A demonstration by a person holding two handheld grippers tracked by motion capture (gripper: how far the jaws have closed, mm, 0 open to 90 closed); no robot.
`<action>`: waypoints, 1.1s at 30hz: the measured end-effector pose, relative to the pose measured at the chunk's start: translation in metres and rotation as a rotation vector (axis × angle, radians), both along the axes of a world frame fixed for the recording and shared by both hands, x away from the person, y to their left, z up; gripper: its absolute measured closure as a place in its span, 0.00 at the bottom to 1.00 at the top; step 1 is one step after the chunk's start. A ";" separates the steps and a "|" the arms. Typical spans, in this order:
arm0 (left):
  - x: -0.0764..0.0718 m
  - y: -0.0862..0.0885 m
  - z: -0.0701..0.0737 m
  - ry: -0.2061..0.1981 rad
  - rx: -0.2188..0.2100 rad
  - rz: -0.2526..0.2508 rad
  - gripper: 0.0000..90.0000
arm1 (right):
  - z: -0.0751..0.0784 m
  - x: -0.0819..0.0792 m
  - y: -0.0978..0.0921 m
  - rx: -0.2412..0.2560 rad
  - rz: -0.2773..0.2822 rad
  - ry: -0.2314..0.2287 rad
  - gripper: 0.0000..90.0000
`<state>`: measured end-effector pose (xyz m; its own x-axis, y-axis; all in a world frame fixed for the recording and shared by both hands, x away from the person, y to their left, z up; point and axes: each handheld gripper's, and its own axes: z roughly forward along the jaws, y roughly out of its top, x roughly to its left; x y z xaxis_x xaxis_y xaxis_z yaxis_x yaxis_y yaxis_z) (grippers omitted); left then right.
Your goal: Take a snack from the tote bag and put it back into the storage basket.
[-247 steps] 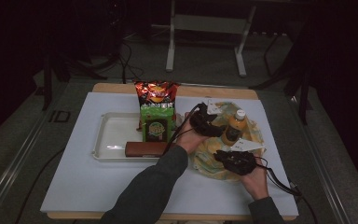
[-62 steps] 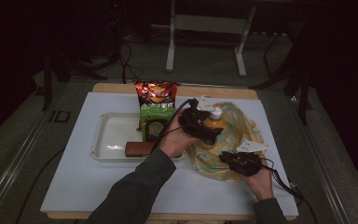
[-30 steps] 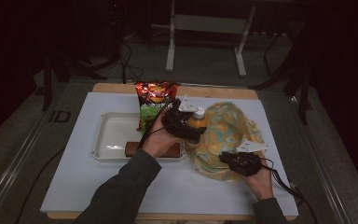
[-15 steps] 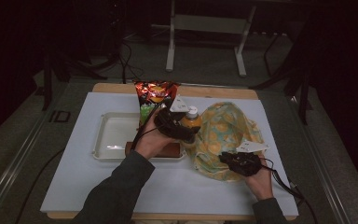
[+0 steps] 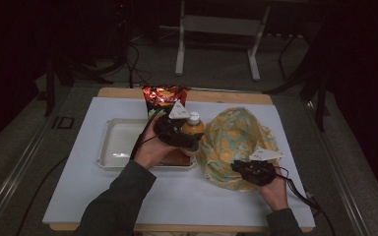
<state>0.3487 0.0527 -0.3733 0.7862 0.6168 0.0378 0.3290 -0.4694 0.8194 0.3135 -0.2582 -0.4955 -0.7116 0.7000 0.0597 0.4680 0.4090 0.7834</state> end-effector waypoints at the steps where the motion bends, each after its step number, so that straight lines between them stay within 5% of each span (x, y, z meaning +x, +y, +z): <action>1: 0.000 0.002 0.000 0.000 -0.001 0.002 0.33 | 0.000 0.000 0.000 0.000 0.000 0.000 0.85; 33: -0.010 0.040 -0.005 -0.001 0.015 0.049 0.33 | -0.002 0.000 0.001 -0.003 0.004 0.006 0.85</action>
